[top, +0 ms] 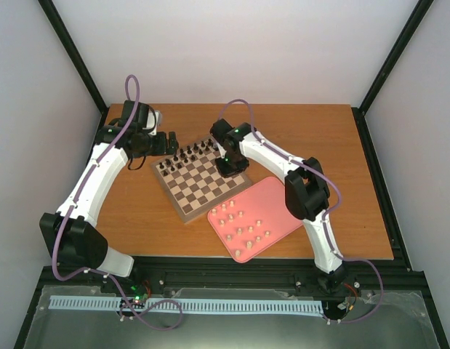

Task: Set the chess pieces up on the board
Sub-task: Place the chess piece on the chessboard.

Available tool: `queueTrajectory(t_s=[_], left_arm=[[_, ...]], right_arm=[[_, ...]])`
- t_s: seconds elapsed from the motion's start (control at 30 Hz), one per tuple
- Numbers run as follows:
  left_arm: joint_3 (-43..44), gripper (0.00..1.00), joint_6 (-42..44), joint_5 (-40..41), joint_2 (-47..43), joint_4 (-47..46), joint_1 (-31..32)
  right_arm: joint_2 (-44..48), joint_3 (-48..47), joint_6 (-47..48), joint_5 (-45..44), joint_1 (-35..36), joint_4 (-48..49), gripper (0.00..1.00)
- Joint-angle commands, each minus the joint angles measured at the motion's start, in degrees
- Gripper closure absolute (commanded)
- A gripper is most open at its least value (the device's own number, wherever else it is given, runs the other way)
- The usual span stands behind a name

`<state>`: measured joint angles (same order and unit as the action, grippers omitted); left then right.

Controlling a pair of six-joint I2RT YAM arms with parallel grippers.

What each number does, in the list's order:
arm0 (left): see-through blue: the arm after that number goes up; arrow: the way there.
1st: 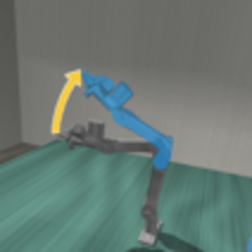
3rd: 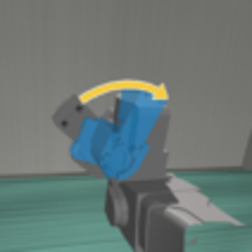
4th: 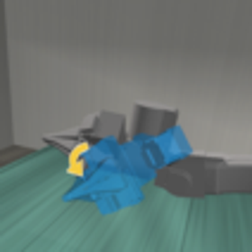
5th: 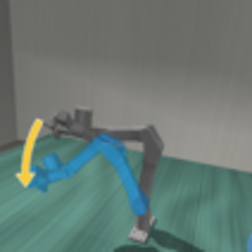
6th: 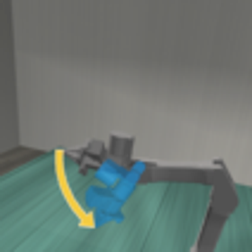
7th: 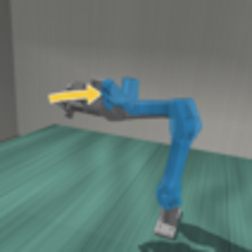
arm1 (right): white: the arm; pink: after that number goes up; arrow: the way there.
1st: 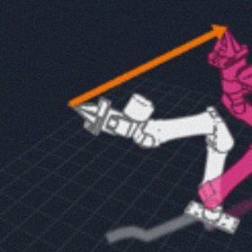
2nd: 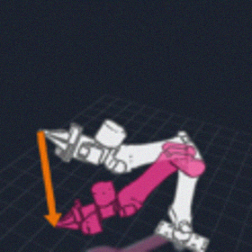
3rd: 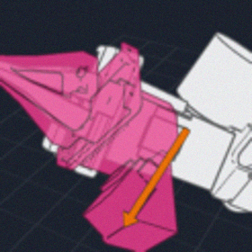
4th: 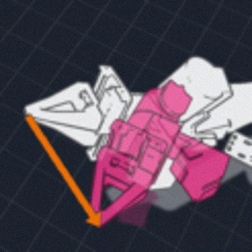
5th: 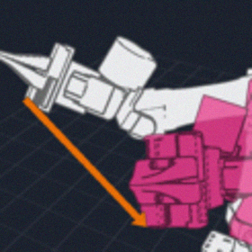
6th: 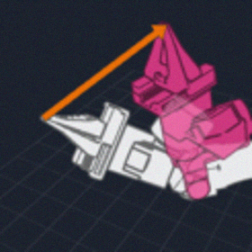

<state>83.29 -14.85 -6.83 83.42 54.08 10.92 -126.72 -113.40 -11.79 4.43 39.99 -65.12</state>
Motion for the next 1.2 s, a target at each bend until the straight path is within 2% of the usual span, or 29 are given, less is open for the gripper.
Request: queueTrajectory(t_s=[0.0,1.03,1.17], left_arm=[[-0.1,0.00,0.5,0.0,0.2,0.6,-0.4],[0.1,0.00,0.6,0.1,1.0,0.6,-0.4],[0.0,0.00,0.6,0.0,1.0,0.6,-0.4]], right_arm=[[-2.2,-1.4,0.5,-0.7,0.6,-0.3,0.92],[-7.4,-5.5,0.1,-2.4,0.6,-0.1,0.90],[-7.4,-5.5,0.0,-2.4,0.6,-0.2,0.82]])
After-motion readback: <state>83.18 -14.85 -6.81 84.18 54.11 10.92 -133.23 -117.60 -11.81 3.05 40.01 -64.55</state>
